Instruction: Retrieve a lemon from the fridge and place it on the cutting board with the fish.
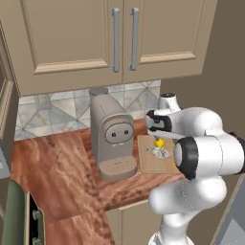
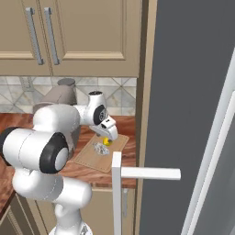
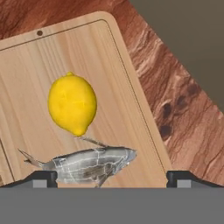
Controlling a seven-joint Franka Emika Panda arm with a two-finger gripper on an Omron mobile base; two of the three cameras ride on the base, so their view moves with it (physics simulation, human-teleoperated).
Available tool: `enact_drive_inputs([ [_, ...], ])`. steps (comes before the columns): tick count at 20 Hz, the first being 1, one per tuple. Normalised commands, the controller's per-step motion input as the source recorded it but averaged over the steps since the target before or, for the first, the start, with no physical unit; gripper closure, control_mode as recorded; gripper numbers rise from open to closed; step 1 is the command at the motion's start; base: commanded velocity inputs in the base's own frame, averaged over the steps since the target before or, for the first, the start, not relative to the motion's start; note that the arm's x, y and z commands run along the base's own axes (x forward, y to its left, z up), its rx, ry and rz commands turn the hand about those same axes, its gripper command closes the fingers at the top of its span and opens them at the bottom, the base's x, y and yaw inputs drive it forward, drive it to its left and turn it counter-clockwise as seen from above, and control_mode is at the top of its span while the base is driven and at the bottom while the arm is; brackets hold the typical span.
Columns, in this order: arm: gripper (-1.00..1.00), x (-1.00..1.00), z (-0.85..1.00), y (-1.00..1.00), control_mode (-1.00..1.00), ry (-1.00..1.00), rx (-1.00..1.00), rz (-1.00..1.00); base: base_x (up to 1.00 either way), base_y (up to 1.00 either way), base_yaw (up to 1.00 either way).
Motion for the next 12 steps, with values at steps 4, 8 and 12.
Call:
enact_drive_inputs([
  [4,-1.00,-0.73,0.39,0.00,-1.00,0.01,0.08,0.00,0.00,0.00,0.00],
  [8,-1.00,-0.83,0.32,0.00,-1.00,0.02,0.14,0.00,0.00,0.00,0.00],
  [12,-1.00,-0.84,0.08,0.02,-1.00,0.01,0.08,0.00,0.00,0.00,0.00],
])
